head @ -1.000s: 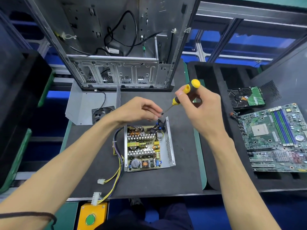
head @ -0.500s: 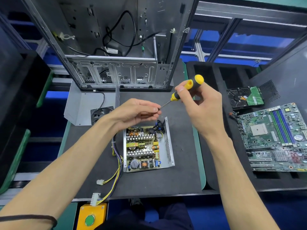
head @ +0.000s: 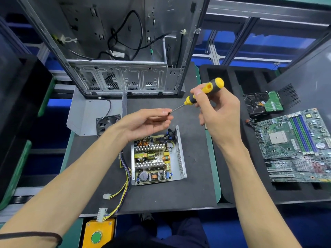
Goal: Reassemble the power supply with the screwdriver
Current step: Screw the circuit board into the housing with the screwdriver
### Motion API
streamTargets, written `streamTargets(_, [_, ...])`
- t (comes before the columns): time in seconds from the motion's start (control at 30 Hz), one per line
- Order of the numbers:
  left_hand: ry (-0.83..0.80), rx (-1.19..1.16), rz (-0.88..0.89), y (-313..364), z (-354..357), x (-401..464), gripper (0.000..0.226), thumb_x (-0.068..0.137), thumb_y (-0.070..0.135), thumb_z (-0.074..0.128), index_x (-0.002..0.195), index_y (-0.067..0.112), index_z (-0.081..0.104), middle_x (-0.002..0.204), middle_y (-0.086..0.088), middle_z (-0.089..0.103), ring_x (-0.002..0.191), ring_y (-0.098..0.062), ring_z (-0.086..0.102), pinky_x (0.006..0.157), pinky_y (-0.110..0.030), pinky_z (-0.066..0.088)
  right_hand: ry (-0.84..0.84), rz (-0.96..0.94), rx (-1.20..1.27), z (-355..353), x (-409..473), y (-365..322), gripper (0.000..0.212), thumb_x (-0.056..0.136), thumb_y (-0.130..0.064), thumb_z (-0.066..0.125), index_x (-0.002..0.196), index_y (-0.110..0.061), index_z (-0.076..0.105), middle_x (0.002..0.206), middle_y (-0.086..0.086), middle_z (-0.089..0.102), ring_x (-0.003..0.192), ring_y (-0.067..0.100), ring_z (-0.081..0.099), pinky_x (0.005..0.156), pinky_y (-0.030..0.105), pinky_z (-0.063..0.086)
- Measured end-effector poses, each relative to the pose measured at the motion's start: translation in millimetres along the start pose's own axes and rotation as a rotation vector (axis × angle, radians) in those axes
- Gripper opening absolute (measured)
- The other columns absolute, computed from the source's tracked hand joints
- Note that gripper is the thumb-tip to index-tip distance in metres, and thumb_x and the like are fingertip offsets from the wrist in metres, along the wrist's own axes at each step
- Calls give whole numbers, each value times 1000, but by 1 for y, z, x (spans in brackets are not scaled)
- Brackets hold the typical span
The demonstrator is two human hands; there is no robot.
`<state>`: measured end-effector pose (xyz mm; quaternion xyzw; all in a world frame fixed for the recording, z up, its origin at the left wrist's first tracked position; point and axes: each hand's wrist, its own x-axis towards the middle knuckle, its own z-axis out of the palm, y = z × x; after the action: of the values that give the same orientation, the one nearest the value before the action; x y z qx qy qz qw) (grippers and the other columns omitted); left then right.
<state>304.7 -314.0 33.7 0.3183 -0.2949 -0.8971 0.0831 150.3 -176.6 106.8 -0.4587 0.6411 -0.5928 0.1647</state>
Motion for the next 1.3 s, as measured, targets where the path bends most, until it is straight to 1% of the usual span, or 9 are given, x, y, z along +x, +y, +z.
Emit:
streamTargets(0.13, [20,187,55,5,-2,0,26,86,24,73,105,10,80,105,-15,77,87,-17,74,75,-24,59,11,-23,0,-3,0,1,13,99,-22,63,92,-13,69,80,-7,70,65,11,62,58,17,45])
streamTargets(0.23, [215,646,250,4,-4,7,20,91,26,73,104,11,77,97,-6,77,77,-10,66,68,-18,53,15,-24,8,-5,0,1,11,99,-22,62,89,-18,67,77,-6,68,63,11,61,57,19,46])
streamTargets(0.3, [224,1006,315,0,0,13,16,90,23,75,103,15,78,93,4,76,79,-3,67,72,-16,52,-13,-31,-28,-4,-2,4,12,98,-23,62,88,-17,66,77,-7,68,67,17,65,58,33,52])
streamTargets(0.43, [134,1375,112,-13,8,29,20,90,17,73,109,17,73,105,0,75,99,-16,69,93,-31,53,-125,-39,-155,3,-10,18,17,96,-22,63,83,-13,64,71,4,66,64,29,59,60,43,47])
streamTargets(0.53, [176,1384,137,-19,6,36,11,87,16,73,84,26,72,82,7,69,78,-11,61,76,-26,48,-251,-39,-243,8,-16,30,16,94,-25,61,82,-16,64,70,7,63,63,27,54,59,41,46])
streamTargets(0.7, [229,1386,141,-23,4,41,48,84,14,73,44,32,54,42,20,51,49,-1,45,50,-17,32,-363,-12,-322,13,-26,43,23,90,-33,59,81,-12,64,68,8,60,60,20,47,58,35,44])
streamTargets(1.03, [245,1117,142,-22,0,40,20,79,7,80,69,18,68,60,4,63,58,-11,52,57,-22,44,-376,20,-344,11,-24,44,29,90,-39,57,82,-13,65,69,7,61,60,19,45,58,34,43])
streamTargets(1.17, [227,1098,129,-19,-2,41,25,80,7,79,62,23,71,67,-1,65,67,-16,57,68,-31,52,-401,25,-351,11,-21,44,35,89,-46,54,83,-14,65,70,7,62,61,19,46,58,34,44])
streamTargets(1.3, [226,1091,116,-17,-6,42,37,82,9,76,51,29,74,57,9,65,64,-11,56,63,-24,50,-417,12,-368,14,-22,45,28,92,-39,59,83,-14,64,69,5,61,61,20,48,58,34,43])
